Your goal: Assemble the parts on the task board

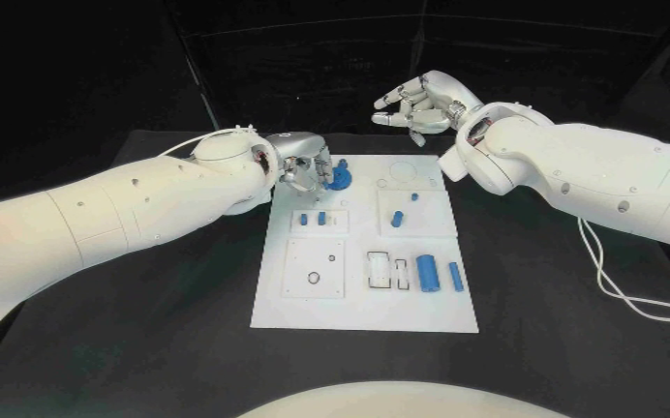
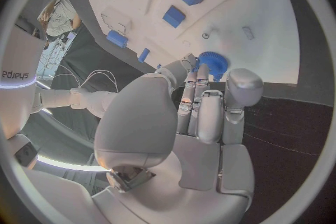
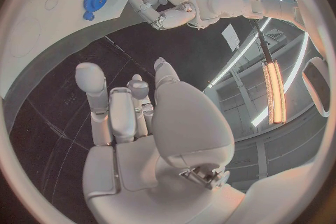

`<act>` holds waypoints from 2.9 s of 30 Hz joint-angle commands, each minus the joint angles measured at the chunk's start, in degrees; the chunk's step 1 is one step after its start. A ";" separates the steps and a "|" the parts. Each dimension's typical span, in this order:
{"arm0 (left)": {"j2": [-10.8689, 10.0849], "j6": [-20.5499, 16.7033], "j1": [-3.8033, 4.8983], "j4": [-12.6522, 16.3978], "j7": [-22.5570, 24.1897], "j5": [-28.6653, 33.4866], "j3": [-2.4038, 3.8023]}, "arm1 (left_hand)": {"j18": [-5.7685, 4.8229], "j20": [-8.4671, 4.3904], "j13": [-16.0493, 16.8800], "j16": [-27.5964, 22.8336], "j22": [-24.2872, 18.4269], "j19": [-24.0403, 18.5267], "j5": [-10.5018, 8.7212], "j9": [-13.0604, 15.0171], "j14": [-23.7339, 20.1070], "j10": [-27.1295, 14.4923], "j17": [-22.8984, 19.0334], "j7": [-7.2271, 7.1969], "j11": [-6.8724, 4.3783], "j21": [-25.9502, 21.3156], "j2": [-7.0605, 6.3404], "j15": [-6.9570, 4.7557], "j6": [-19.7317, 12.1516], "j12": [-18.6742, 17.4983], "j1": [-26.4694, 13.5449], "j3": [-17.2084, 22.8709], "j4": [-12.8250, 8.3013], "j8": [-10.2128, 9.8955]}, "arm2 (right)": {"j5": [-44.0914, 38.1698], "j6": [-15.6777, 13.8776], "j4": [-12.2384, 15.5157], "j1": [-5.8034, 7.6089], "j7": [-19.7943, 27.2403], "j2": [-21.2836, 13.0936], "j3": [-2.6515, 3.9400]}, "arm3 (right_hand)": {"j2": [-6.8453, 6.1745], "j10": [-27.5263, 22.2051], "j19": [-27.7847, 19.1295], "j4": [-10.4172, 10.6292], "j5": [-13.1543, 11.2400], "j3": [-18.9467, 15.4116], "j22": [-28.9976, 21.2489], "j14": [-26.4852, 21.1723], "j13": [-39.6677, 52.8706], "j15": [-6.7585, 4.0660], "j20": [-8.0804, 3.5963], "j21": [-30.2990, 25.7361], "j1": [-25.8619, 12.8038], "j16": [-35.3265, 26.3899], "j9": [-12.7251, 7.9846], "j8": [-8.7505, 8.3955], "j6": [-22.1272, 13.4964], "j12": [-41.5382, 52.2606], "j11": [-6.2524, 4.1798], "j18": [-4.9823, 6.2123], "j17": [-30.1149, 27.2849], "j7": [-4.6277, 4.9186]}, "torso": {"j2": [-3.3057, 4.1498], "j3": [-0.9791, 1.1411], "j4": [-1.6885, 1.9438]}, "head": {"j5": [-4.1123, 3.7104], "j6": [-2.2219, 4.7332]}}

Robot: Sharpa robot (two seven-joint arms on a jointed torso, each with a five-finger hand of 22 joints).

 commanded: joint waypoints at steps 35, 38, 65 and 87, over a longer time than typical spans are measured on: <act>-0.27 4.86 -1.12 -1.73 -1.38 2.30 -0.03 | -0.77 0.04 -0.15 -0.15 0.51 0.41 -0.07 -0.26 1.22 0.63 -0.64 0.08 0.18 0.73 -0.52 -0.29 0.23 -0.91 -1.16 0.15 0.10 -0.70 | -0.08 -0.22 0.11 0.10 0.41 -0.13 0.03 | 0.50 -0.45 0.03 -0.06 0.30 -0.45 -0.13 0.93 -0.19 -0.18 0.16 -0.30 0.01 -0.37 -0.02 0.30 -0.30 0.08 0.04 0.69 -0.09 -0.03 | 0.03 -0.02 -0.10 | 0.41 -0.32; -0.02 5.05 -1.12 -2.06 -1.48 2.30 -0.03 | -0.77 0.04 -0.15 -0.15 0.51 0.41 -0.07 -0.26 1.22 0.63 -0.64 0.08 0.18 0.73 -0.52 -0.29 0.23 -0.91 -1.16 0.15 0.10 -0.70 | -0.08 -0.22 0.09 0.10 0.40 -0.07 0.03 | 0.50 -0.45 0.03 -0.06 0.30 -0.45 -0.13 0.93 -0.19 -0.18 0.16 -0.30 0.01 -0.37 -0.02 0.30 -0.30 0.08 0.04 0.69 -0.09 -0.03 | 0.05 0.02 -0.08 | 0.39 -0.31; 0.57 6.93 -1.17 -2.20 -2.43 2.30 -0.19 | -0.77 0.06 -0.19 -0.19 0.74 0.33 -0.08 -0.56 1.14 0.67 -0.90 -0.03 0.19 0.84 -1.08 -0.28 0.02 -1.58 -2.07 -0.47 0.34 -1.27 | -0.55 0.12 -0.07 0.10 0.34 0.18 0.03 | 0.57 -0.41 0.08 -0.37 0.31 -0.54 -0.14 0.95 -0.11 -0.21 0.14 -0.35 0.89 -0.39 -0.01 0.42 -0.31 0.24 0.00 0.69 -0.04 -0.06 | 0.04 -0.01 -0.10 | 0.12 -0.70; 0.27 5.93 -1.17 -2.24 -2.46 2.66 -0.19 | -0.60 0.86 -0.60 -0.63 -0.11 -0.33 -0.08 -2.67 0.81 -3.27 -2.27 1.25 1.62 -0.57 -2.96 0.79 -5.45 -4.86 -4.01 -3.04 1.12 -5.27 | -0.68 0.16 -0.23 0.10 0.29 0.14 0.03 | 0.62 -0.35 0.16 -0.42 0.28 -0.58 0.00 1.09 -0.07 -0.23 0.14 -0.28 1.08 0.02 -0.01 0.46 -0.30 0.31 -0.01 0.66 0.59 -0.07 | 0.00 0.00 -0.05 | -0.01 -0.77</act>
